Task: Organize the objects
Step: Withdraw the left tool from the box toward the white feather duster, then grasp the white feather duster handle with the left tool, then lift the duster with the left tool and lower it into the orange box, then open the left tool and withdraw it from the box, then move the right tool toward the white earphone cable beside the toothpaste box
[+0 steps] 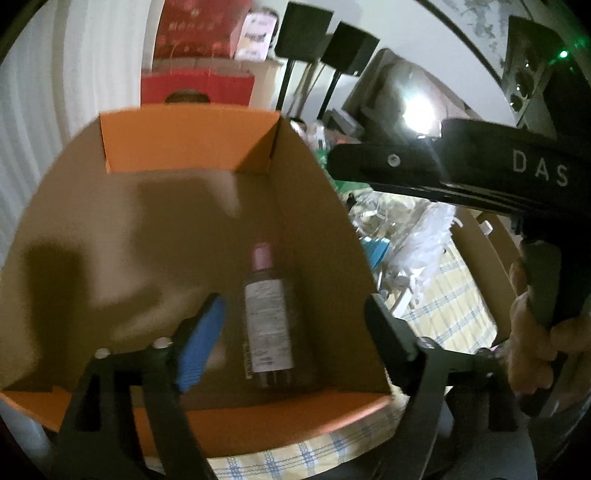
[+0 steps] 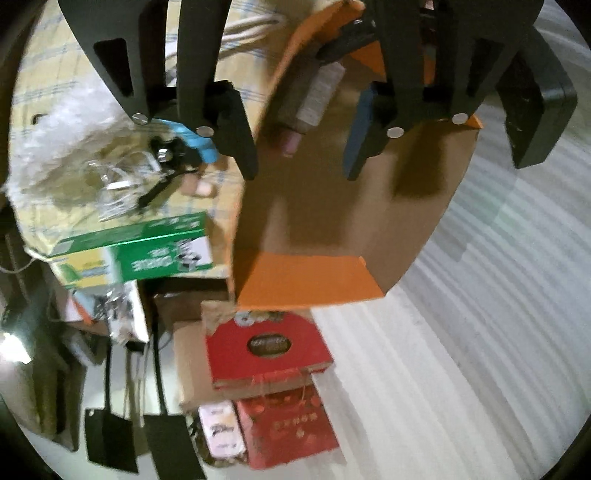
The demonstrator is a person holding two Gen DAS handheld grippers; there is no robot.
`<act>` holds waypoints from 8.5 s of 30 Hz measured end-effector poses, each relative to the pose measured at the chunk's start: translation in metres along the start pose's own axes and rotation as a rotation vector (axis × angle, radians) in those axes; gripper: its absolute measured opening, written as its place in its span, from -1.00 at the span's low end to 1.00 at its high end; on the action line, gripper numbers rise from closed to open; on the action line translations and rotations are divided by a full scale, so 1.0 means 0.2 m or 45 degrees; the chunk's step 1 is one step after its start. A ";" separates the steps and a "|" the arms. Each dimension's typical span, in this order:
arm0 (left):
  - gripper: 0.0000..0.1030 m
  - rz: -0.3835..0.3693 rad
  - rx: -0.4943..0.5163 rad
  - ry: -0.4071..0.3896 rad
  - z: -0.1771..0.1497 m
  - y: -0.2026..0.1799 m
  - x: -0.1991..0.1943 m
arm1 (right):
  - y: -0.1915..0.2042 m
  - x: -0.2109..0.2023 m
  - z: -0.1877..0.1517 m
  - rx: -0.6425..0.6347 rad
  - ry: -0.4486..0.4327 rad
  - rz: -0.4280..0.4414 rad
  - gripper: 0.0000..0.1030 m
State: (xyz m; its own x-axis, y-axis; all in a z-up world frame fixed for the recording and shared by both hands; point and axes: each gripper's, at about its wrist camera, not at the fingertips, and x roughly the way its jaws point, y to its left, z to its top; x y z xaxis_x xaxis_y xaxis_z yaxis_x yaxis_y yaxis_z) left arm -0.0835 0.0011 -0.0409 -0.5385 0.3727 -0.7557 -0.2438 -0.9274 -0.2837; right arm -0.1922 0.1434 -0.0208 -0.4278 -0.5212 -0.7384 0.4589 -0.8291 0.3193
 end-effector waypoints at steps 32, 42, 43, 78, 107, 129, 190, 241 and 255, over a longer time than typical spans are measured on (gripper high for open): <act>1.00 -0.106 0.123 -0.096 0.02 -0.46 -0.04 | -0.56 -0.48 -0.24 0.225 -0.103 -0.282 0.97; 1.00 -0.090 0.214 -0.048 0.02 -0.62 0.11 | -0.80 -0.51 -0.29 0.358 -0.101 -0.297 0.97; 1.00 -0.083 0.224 -0.038 0.01 -0.63 0.13 | -0.81 -0.50 -0.30 0.371 -0.098 -0.289 0.98; 0.45 0.003 0.304 0.177 -0.03 -0.69 0.62 | -1.07 -0.09 -0.39 0.685 0.045 0.075 0.56; -0.50 -0.033 0.248 0.177 -0.02 -0.60 0.71 | -1.09 -0.03 -0.38 0.724 -0.014 0.055 -0.40; -0.68 -0.137 0.245 0.094 -0.01 -0.70 0.47 | -0.89 -0.28 -0.27 0.590 -0.105 0.082 -0.47; -0.71 0.057 0.339 0.356 0.26 0.42 0.22 | -0.05 0.65 0.21 0.555 0.249 0.215 -0.35; 1.00 0.114 -0.013 -0.192 0.28 -0.09 -0.30 | -0.10 -0.34 -0.09 -0.106 -0.102 -0.364 1.00; 1.00 0.051 0.012 -0.169 0.21 -0.34 -0.13 | -0.46 -0.56 -0.22 -0.033 -0.097 -0.449 1.00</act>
State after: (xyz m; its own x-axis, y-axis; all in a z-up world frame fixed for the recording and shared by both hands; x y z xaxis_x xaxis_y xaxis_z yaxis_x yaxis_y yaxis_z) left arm -0.0881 0.0551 0.0228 -0.6497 0.3368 -0.6815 -0.2273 -0.9416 -0.2486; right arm -0.1522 0.2865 0.0065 -0.6198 -0.2184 -0.7538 0.2919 -0.9557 0.0369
